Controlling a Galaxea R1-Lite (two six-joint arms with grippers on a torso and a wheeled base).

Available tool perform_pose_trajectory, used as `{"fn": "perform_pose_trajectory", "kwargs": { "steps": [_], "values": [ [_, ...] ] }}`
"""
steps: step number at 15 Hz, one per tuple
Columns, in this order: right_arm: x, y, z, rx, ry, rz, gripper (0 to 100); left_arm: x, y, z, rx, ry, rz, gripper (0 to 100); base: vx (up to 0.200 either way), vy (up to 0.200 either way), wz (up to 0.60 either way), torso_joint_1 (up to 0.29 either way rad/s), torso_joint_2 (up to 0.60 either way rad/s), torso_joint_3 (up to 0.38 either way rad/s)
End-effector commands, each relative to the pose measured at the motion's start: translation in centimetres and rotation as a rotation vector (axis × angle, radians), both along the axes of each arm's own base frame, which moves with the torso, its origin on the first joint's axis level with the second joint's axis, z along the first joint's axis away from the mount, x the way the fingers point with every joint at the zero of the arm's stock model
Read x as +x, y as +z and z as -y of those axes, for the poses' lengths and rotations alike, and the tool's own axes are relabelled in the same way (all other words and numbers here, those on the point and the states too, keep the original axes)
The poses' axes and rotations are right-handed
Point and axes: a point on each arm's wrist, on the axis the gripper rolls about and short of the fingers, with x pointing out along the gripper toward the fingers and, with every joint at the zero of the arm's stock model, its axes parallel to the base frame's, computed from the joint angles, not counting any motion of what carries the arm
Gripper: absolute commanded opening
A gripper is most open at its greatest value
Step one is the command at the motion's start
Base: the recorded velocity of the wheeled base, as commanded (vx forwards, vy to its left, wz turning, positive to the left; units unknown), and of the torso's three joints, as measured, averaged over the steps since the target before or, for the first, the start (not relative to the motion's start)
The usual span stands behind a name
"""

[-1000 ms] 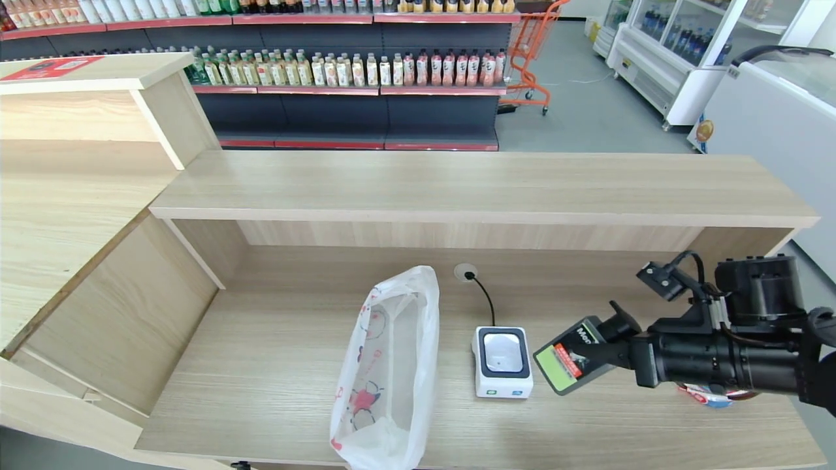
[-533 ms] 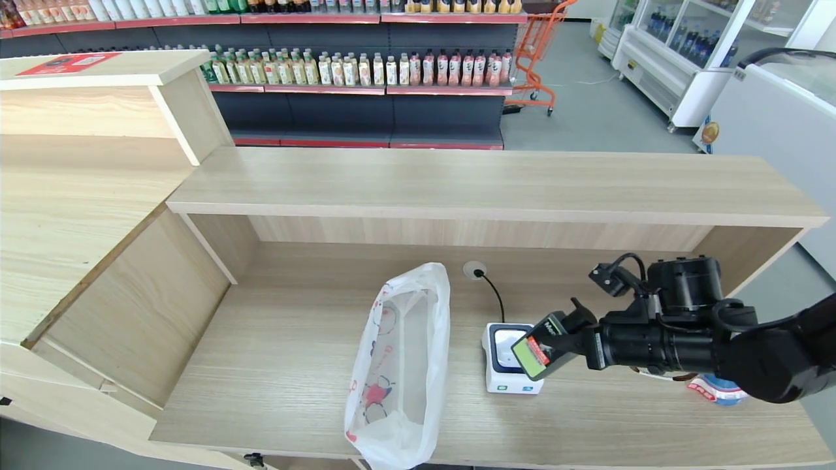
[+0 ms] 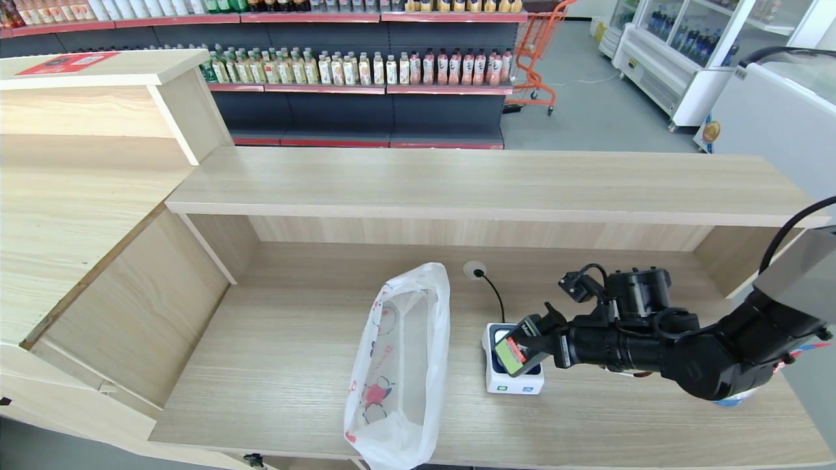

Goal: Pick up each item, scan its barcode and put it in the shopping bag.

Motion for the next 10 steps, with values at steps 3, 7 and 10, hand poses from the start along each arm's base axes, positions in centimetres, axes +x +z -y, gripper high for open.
{"fn": "perform_pose_trajectory", "kwargs": {
  "steps": [3,7,10],
  "values": [
    [0.70,-0.52,-0.67,0.000,0.009,0.000,0,0.00,0.00,0.00,0.000,-0.001,0.000,100,0.000,0.000,0.00,0.000,0.00,0.000],
    [1.18,-0.55,-0.80,0.001,0.008,0.007,0,0.00,0.00,0.00,0.000,0.000,0.000,100,0.000,0.000,0.00,0.000,0.00,0.000],
    [0.92,-0.38,-0.72,0.014,-0.002,-0.006,0,0.00,0.00,0.00,0.000,-0.001,0.000,100,0.000,0.000,0.00,0.000,0.00,0.000]
  ]
}}
